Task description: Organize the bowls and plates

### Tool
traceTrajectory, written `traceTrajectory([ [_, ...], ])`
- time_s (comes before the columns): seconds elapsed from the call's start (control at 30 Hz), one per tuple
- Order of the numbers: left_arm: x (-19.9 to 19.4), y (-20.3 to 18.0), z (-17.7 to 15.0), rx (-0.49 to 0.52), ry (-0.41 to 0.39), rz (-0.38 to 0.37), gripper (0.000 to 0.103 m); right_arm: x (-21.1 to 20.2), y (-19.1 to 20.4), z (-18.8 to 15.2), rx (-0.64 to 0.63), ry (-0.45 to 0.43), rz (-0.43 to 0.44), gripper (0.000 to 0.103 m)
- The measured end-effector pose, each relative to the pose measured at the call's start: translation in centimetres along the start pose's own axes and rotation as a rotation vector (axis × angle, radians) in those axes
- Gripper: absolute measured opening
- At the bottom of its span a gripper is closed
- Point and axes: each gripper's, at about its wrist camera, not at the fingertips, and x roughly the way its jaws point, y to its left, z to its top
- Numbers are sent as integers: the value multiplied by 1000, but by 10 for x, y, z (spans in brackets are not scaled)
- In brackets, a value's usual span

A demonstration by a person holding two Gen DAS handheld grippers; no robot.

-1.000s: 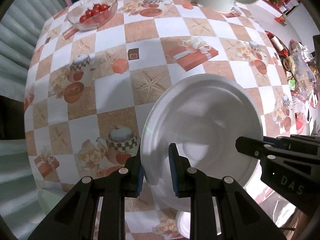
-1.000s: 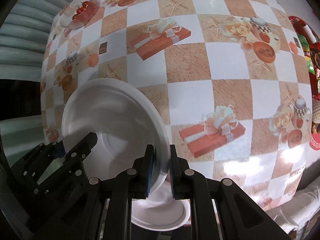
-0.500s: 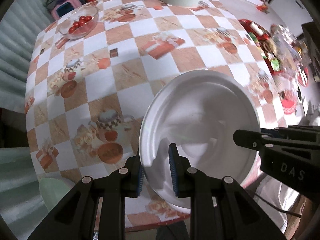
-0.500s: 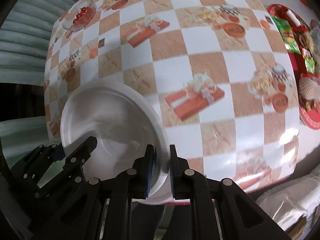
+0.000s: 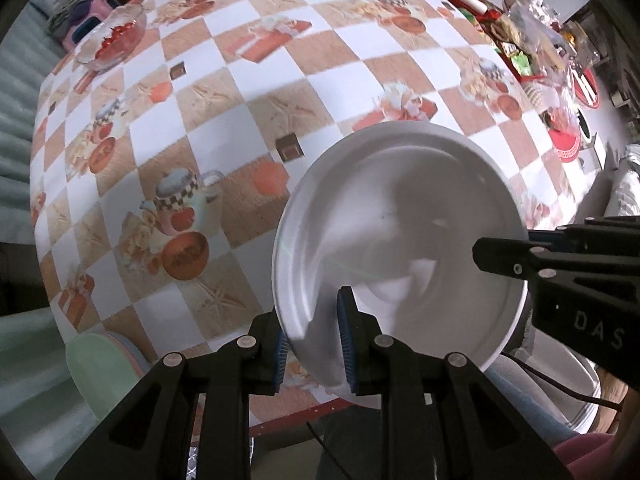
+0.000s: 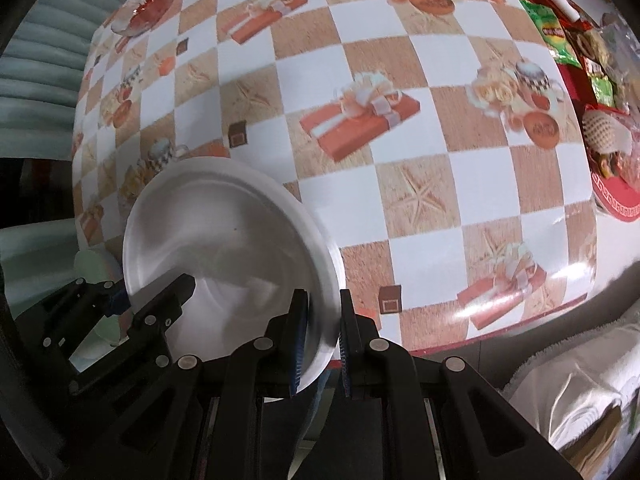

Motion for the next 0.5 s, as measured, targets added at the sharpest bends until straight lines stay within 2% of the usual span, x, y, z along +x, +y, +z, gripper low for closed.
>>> traceTrajectory([
  [0.3,16,-1,-6,-23,46,-11,25,17,-2,-6,-3,27,-4,16],
  [0.4,18,0,-7,-27,45,-21,35,21,-1,-6,-3,28,2,16],
  [0.47,16,-2,-7,-25,38,-31,48,22,-1,-6,-1,30,16,16],
  [0.5,15,-3,-7,-23,29,-28,60,22,-1,-6,-3,29,16,16],
])
